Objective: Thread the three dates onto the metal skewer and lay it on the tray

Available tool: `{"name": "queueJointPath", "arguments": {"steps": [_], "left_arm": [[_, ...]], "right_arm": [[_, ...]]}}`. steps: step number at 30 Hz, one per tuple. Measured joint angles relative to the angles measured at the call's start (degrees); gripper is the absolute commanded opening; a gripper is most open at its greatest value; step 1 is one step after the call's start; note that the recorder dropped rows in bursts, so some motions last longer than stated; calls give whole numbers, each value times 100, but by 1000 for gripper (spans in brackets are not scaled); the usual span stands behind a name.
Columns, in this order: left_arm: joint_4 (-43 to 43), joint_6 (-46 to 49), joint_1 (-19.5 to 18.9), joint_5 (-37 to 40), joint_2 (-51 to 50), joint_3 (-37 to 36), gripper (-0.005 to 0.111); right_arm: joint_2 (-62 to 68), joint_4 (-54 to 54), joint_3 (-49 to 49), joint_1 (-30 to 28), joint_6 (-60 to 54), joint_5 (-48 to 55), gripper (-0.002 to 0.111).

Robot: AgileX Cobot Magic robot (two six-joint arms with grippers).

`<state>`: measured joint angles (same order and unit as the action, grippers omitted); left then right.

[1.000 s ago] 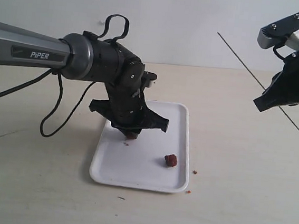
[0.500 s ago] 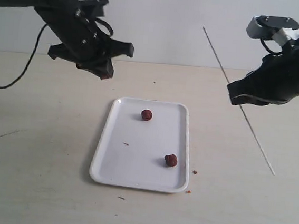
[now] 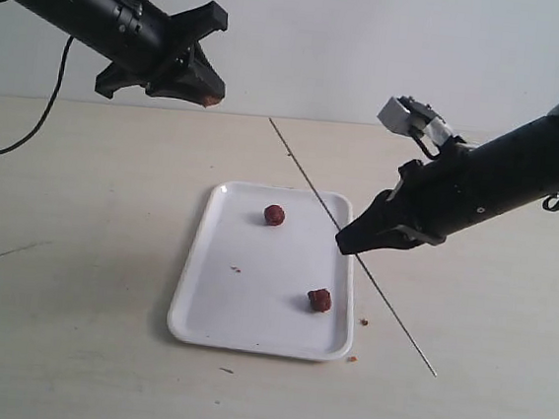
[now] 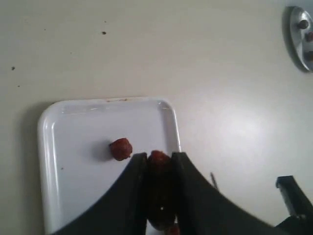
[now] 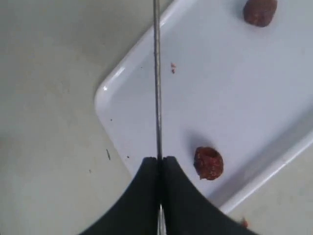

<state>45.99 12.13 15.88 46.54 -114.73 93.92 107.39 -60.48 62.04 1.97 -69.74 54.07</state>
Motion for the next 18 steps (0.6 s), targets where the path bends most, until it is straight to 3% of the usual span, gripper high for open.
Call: {"name": "queueJointPath", "arguments": {"steps": [10, 18], "left_arm": [[390, 91, -12, 10, 0, 0, 19], [476, 91, -12, 60, 0, 0, 19]], "right_arm": [[295, -350, 269, 0, -453, 786, 0], [323, -576, 270, 0, -630, 849, 0]]}}
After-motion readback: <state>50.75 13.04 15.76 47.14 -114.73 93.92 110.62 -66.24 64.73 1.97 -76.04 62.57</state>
